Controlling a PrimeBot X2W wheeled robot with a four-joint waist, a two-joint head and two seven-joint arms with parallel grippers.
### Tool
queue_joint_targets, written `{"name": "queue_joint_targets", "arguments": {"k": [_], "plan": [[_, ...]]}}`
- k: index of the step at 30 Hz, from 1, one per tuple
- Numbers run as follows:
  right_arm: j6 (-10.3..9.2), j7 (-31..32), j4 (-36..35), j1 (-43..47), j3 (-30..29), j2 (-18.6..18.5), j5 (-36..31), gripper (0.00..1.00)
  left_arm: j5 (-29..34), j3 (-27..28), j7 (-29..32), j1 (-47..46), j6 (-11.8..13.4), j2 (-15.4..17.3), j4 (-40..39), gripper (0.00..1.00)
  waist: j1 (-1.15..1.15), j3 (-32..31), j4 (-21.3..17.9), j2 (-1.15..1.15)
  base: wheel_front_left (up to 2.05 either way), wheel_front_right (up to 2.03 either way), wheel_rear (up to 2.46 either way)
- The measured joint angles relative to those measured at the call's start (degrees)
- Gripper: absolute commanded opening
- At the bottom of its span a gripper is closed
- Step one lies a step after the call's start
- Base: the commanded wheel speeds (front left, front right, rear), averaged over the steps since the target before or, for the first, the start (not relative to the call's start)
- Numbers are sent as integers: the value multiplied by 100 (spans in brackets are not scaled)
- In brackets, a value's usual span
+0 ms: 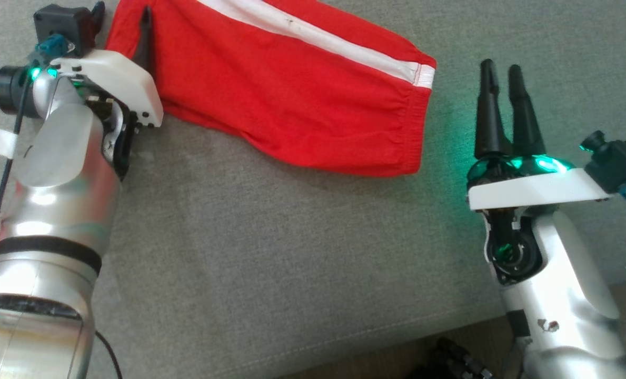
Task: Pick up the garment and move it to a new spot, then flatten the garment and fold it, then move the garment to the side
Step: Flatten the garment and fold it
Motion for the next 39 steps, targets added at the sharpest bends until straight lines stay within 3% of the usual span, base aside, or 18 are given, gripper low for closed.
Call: {"name": "queue_joint_targets", "arguments": {"k": [12, 13, 14, 15, 16, 29, 39], "plan": [[0, 0, 15, 37, -171, 13, -21, 100, -76, 13, 3, -238, 191, 4, 486, 100, 0, 111, -197, 0, 0, 0, 0], [0, 0, 15, 54, -179, 13, -21, 100, -74, 11, 16, -248, 188, -1, 516, 77, 0, 104, -202, 0, 0, 0, 0], [0, 0, 16, 79, -190, 13, -21, 100, -74, 2, 58, -258, 179, -5, 543, 40, 0, 89, -201, 0, 0, 0, 0], [0, 0, 20, 103, -201, 14, -21, 100, -74, -11, 68, -264, 133, -12, 577, 12, 0, 67, -195, 0, 0, 0, 0], [0, 0, 26, 117, -214, 15, -21, 100, -74, -25, 94, -263, 113, -31, 613, 0, 0, 38, -184, 0, 0, 0, 0], [0, 0, 299, 455, -336, 21, -399, 100, -554, 159, -20, 731, 74, -461, 767, 0, 0, -730, 159, 0, 0, 0, 0], [0, 0, 572, 823, -390, 29, -882, 100, -778, 315, -58, 1714, 320, -631, 363, 0, 0, -1272, 652, 0, 0, 0, 0]]}}
